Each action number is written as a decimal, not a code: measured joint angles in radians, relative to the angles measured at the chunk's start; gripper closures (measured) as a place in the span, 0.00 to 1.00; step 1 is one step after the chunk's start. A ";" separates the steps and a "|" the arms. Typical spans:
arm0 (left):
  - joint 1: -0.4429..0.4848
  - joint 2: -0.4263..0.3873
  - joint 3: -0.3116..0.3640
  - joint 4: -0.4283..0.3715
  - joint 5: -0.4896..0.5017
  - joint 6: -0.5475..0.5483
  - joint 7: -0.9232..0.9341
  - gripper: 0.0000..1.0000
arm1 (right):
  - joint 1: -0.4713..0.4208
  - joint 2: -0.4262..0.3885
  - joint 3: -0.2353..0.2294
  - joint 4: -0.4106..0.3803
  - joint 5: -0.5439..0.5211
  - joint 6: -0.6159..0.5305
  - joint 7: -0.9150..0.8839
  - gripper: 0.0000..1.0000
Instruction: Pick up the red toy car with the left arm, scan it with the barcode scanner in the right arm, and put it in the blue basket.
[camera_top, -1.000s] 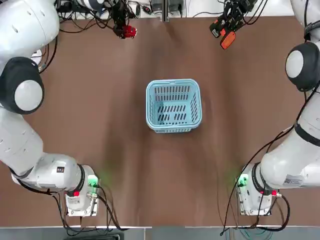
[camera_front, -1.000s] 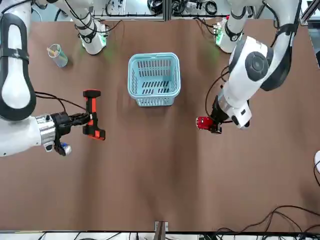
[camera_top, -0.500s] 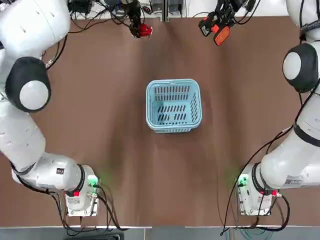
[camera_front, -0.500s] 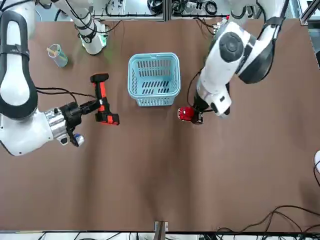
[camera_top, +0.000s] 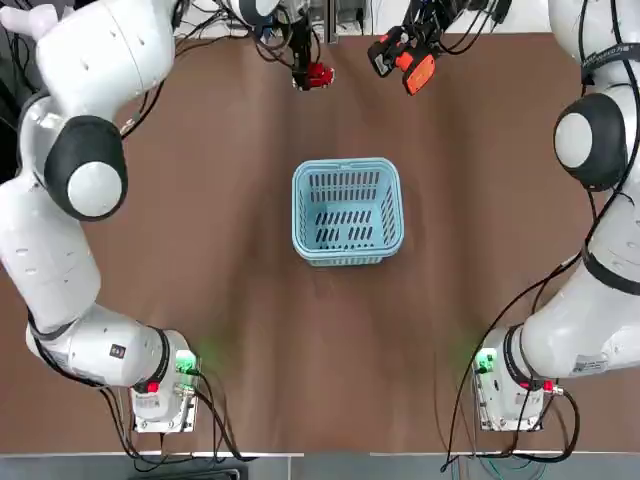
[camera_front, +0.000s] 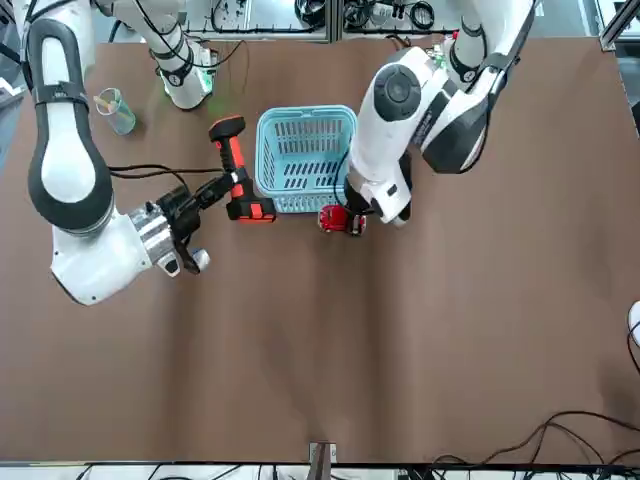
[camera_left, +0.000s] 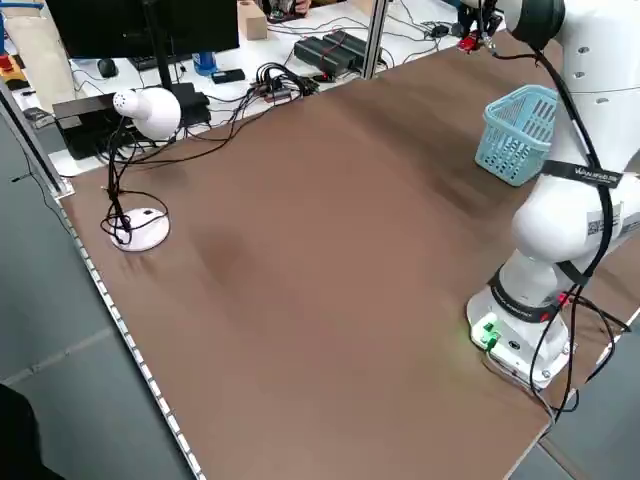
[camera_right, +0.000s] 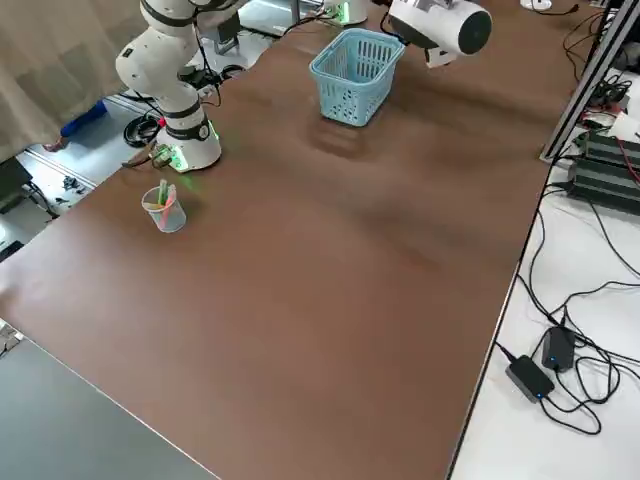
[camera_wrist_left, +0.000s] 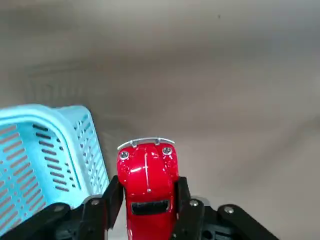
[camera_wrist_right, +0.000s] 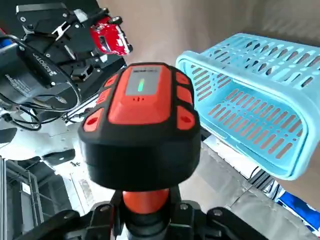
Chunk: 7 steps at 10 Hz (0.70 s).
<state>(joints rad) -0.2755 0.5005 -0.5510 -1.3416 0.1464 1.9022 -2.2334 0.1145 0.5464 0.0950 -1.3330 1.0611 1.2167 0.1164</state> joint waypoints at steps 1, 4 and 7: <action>-0.020 0.014 0.000 0.023 0.000 -0.002 -0.010 0.52 | 0.004 0.000 0.000 0.000 0.007 0.000 0.000 0.63; -0.056 0.037 0.000 0.034 0.000 -0.005 -0.015 0.52 | 0.030 0.002 0.001 0.000 0.012 0.033 0.000 0.63; -0.064 0.052 -0.001 0.040 0.000 -0.004 -0.015 0.52 | 0.036 0.003 0.000 -0.001 0.012 0.035 0.000 0.63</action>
<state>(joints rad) -0.3391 0.5525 -0.5517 -1.3017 0.1465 1.8979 -2.2485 0.1508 0.5491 0.0946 -1.3335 1.0730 1.2517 0.1163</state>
